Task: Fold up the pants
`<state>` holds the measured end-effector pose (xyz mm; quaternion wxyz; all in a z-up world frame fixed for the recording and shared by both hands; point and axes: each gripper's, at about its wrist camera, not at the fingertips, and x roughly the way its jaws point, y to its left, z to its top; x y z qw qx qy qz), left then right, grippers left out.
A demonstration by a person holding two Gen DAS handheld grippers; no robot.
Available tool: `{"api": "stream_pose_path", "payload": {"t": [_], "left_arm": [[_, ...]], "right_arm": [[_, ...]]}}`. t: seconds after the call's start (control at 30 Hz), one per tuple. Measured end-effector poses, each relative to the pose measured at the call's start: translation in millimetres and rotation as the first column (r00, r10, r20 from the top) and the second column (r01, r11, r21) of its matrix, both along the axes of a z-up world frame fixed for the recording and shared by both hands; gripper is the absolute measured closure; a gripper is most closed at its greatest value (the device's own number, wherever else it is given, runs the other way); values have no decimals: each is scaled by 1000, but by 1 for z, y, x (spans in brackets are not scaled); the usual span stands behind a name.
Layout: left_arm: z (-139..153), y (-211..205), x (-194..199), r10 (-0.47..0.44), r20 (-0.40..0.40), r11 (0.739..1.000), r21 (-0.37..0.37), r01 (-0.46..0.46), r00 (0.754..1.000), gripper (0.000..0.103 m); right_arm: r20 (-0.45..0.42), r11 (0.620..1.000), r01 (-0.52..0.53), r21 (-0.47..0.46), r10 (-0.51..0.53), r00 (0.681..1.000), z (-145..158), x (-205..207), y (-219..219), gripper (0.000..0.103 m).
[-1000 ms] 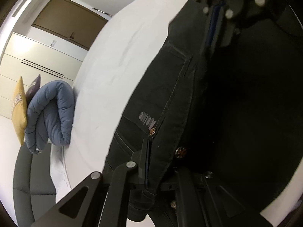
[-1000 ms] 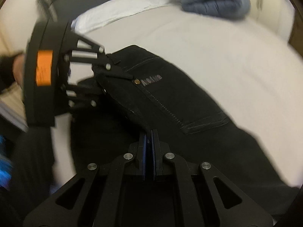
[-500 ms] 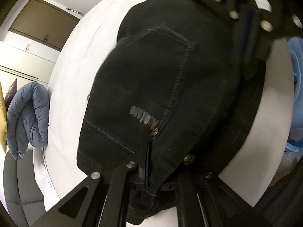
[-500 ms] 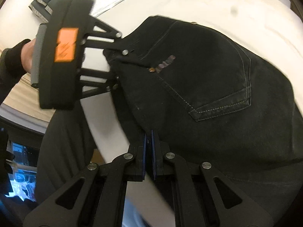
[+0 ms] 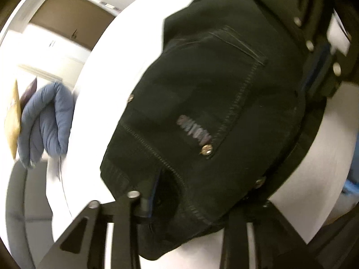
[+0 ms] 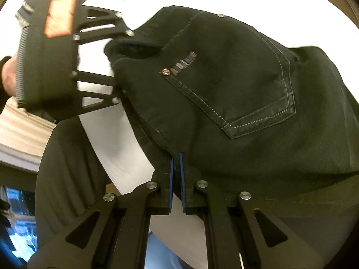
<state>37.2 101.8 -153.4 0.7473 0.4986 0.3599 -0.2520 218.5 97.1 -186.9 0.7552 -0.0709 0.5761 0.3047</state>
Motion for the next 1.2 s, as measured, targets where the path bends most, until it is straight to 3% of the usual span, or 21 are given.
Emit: {"api": "stream_pose_path", "payload": {"t": [0.03, 0.27, 0.43, 0.57, 0.63, 0.77, 0.87, 0.97, 1.0, 1.03, 1.1, 1.17, 1.2], "left_arm": [[4, 3, 0, 15, 10, 1000, -8, -15, 1000, 53], [12, 16, -1, 97, 11, 995, -27, -96, 995, 42], [14, 24, 7, 165, -2, 984, -64, -165, 986, 39], [9, 34, 23, 251, -35, 962, -103, -253, 967, 27], [11, 38, 26, 287, -57, 949, -120, -292, 956, 27], [22, 46, 16, 306, -25, 949, -66, -307, 952, 26], [37, 58, 12, 357, -18, 932, -54, -357, 934, 24], [60, 66, 17, 443, -12, 888, -134, -440, 896, 24], [71, 66, 22, 474, -30, 860, -201, -469, 880, 24], [80, 64, 27, 494, -59, 829, -268, -490, 868, 24], [89, 53, 41, 526, -150, 743, -397, -539, 837, 24], [72, 35, 55, 534, -234, 697, -422, -579, 813, 24], [61, 28, 62, 530, -264, 689, -419, -591, 806, 25]], "right_arm": [[4, 1000, 4, -2, -4, 1000, 0, -1, 2, 97], [12, 999, 39, -32, -39, 999, 3, -15, 13, 95], [40, 997, 40, -68, -38, 998, 4, -18, 25, 95], [53, 996, 37, -82, -33, 998, 0, -24, 32, 94], [46, 997, 48, -64, -45, 998, -4, -26, 29, 94], [0, 995, 99, -6, -99, 995, 3, -23, 19, 94], [10, 995, 96, -7, -96, 995, 6, -26, 20, 92], [9, 996, 79, 46, -80, 997, 6, -35, 14, 68], [7, 995, 60, 85, -60, 998, 0, -37, 12, 46], [21, 994, 44, 100, -47, 999, -3, -40, 13, 33], [80, 997, 26, 69, -32, 996, -3, -50, 25, 29], [103, 995, 41, 90, -50, 993, 1, -54, 21, 29], [83, 988, 66, 138, -78, 993, 4, -55, 14, 29]]}}
